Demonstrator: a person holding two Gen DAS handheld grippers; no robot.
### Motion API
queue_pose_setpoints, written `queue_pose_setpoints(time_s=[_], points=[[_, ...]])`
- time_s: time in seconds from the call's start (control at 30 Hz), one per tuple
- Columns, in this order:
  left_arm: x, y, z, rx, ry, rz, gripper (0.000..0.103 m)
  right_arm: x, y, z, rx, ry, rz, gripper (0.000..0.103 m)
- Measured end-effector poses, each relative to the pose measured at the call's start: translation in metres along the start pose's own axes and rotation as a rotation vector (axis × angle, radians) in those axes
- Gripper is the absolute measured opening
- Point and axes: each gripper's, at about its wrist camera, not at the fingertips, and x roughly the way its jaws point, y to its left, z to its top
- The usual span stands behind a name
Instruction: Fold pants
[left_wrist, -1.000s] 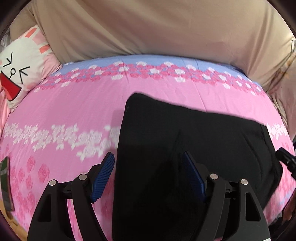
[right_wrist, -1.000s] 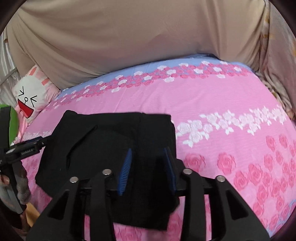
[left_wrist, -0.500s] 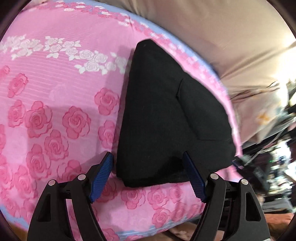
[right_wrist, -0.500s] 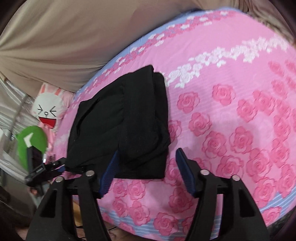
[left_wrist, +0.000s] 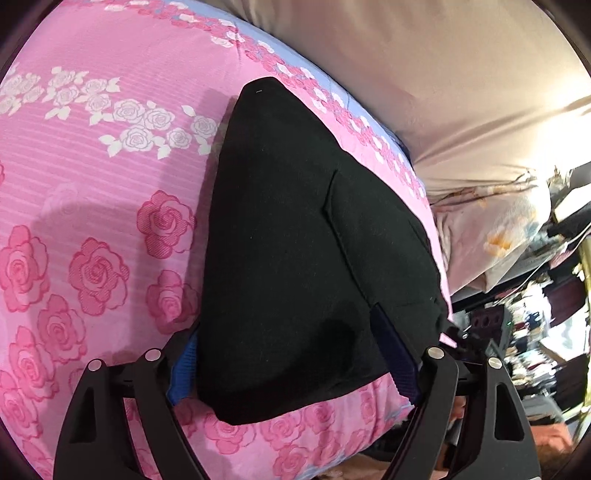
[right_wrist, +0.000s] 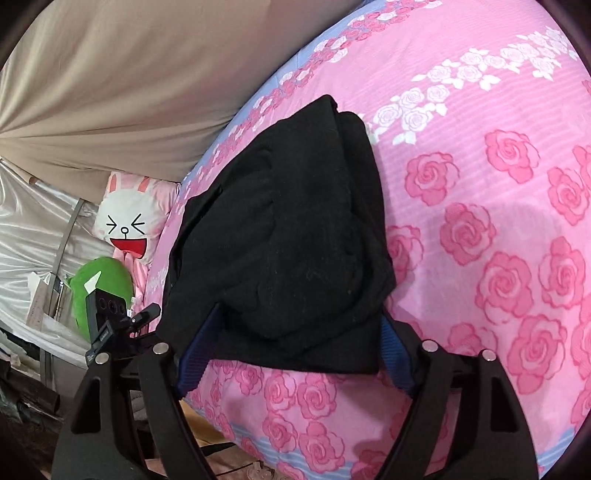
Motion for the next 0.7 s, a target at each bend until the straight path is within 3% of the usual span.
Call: queue_pose_setpoints(time_s=[0.03, 0.07, 0.1, 0.17, 0.23, 0.3, 0.37, 0.43, 0.5, 0.53, 0.6, 0.7], points=[[-0.002, 0.001, -0.002, -0.002, -0.001, -0.011, 0.078, 0.000, -0.002, 0.000, 0.001, -0.004, -0.001, 0.066], [-0.005, 0.002, -0.004, 0.002, -0.005, -0.010, 0.069, 0.000, -0.003, -0.001, -0.006, -0.010, 0.000, 0.053], [-0.005, -0.001, -0.004, 0.015, -0.005, -0.004, 0.052, -0.002, -0.005, -0.002, -0.005, -0.022, 0.007, 0.040], [-0.010, -0.004, -0.003, 0.027, -0.016, -0.004, 0.022, -0.005, -0.001, -0.002, -0.016, -0.041, 0.022, 0.032], [-0.020, -0.009, -0.001, 0.025, -0.031, -0.035, 0.018, -0.018, 0.014, -0.003, -0.051, -0.070, 0.036, 0.031], [-0.032, -0.017, -0.002, 0.038, -0.030, -0.050, 0.018, -0.032, 0.023, -0.003, -0.072, -0.077, 0.054, 0.031], [-0.037, -0.025, -0.008, 0.064, 0.019, -0.060, 0.019, -0.041, 0.022, -0.006, -0.078, -0.061, 0.033, 0.032], [-0.031, -0.024, -0.017, 0.070, 0.058, -0.027, 0.026, -0.037, 0.011, -0.015, -0.069, -0.004, -0.012, 0.035], [-0.022, -0.016, -0.025, 0.050, 0.078, 0.005, 0.043, -0.029, -0.001, -0.023, -0.036, 0.025, -0.029, 0.042], [-0.019, -0.011, -0.027, 0.031, 0.080, 0.000, 0.046, -0.026, -0.008, -0.027, -0.010, 0.027, -0.021, 0.045], [-0.014, 0.002, -0.027, -0.040, 0.090, -0.051, 0.065, -0.025, -0.012, -0.029, 0.020, 0.022, 0.009, 0.051], [-0.009, 0.009, -0.025, -0.075, 0.078, -0.100, 0.073, -0.018, -0.016, -0.027, 0.032, 0.035, 0.050, 0.056]])
